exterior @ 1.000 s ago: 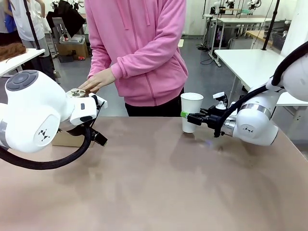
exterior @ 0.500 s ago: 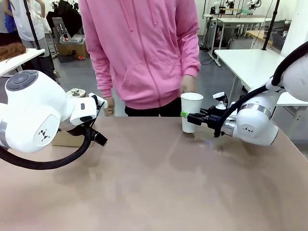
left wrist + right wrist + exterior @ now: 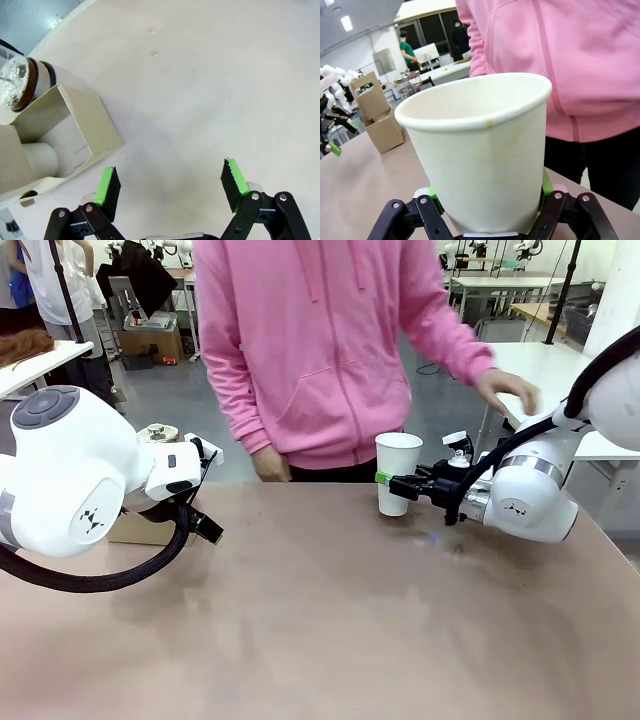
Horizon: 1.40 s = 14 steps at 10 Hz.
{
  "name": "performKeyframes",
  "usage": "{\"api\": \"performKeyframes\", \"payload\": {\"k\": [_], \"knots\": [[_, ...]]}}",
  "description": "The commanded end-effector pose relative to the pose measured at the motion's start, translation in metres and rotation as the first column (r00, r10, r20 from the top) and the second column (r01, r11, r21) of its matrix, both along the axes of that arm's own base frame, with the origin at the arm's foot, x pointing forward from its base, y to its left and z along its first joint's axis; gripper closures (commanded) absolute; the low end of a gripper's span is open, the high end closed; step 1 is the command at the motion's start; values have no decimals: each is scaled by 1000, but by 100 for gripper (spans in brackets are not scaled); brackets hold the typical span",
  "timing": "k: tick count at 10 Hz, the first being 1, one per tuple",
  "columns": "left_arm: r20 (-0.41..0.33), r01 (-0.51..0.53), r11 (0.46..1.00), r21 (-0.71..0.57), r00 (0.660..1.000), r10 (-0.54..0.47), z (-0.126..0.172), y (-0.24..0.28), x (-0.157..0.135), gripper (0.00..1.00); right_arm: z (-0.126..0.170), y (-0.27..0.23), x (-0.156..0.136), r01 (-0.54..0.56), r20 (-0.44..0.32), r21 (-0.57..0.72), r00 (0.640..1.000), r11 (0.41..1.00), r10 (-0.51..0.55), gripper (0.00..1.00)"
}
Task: Pour a drink into a cup and package it in a carrier.
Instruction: When a person places the Paper Cup Lid on the 600 ml Paper Cup , lift the 600 ml Paper Cup.
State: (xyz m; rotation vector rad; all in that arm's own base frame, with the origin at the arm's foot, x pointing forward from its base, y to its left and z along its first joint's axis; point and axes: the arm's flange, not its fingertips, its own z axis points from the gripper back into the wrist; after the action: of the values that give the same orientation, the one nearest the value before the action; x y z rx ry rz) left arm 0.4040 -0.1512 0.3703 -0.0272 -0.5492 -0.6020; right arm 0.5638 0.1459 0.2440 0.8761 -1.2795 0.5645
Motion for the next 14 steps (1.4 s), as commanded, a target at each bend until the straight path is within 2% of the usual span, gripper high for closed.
{"api": "performKeyframes", "payload": {"k": [1, 14], "knots": [[0, 0, 1000, -1, 1000, 0, 0, 0, 0, 0, 2, 3, 0, 9, 0, 0, 1000, 1000, -9, 20], [0, 0, 1000, -1, 1000, 0, 0, 0, 0, 0, 2, 3, 0, 9, 0, 0, 1000, 1000, -9, 20]]}}
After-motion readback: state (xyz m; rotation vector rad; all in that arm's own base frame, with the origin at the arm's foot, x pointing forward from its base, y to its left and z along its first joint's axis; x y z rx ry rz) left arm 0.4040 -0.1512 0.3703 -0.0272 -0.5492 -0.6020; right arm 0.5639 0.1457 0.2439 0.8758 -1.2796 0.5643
